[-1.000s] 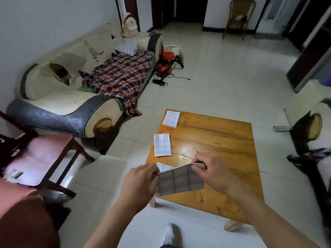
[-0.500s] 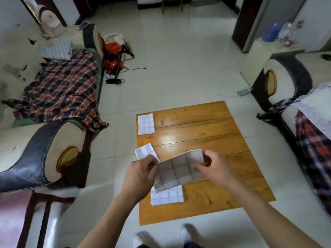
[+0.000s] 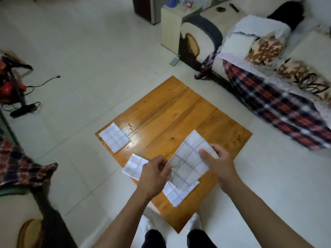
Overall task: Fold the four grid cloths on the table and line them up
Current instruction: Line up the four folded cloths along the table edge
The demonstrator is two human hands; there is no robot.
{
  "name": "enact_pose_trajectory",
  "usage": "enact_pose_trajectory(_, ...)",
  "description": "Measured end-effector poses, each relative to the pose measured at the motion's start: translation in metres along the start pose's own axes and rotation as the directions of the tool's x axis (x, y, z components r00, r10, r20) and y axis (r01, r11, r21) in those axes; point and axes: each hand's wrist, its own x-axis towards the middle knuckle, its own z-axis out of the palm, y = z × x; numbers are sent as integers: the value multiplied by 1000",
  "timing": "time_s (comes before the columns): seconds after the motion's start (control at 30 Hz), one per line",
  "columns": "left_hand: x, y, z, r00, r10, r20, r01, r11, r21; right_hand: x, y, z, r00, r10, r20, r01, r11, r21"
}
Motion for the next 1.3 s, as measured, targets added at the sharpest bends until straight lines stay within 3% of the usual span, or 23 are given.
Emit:
enact_pose_trajectory(0.13,11,-1,-3,995,9,103,1,996,-91,-18,8,0,981,66,-183,-16,965,263)
enact_pose_trajectory(0.27,10,2,2,985,8,170,8,996,-93,-25,30,-6,966,180,-185,-119,948,297)
enact_pose_trajectory(0.63,3,-32,20,952,-99,289,57,987,153,-41,89,16,909,200,-367,-161,978,135)
enact_pose_trajectory(0.83,27,-57,-14,933,-26,359,-21,992,128,-43,88,61,895,181,-407,-200,980,-6)
enact_pose_trajectory(0.93,44,-84,-38,886,-2,464,-45,995,90,-39,90,98,860,152,-488,-235,966,-112)
enact_pose_trajectory(1.07,68,-121,-70,820,50,571,-141,983,117,-29,100,146,760,129,-636,-261,958,-118)
enact_pose_trajectory(1.3,116,-185,-79,756,61,651,-219,962,164,-2,160,198,735,195,-649,-325,942,-85)
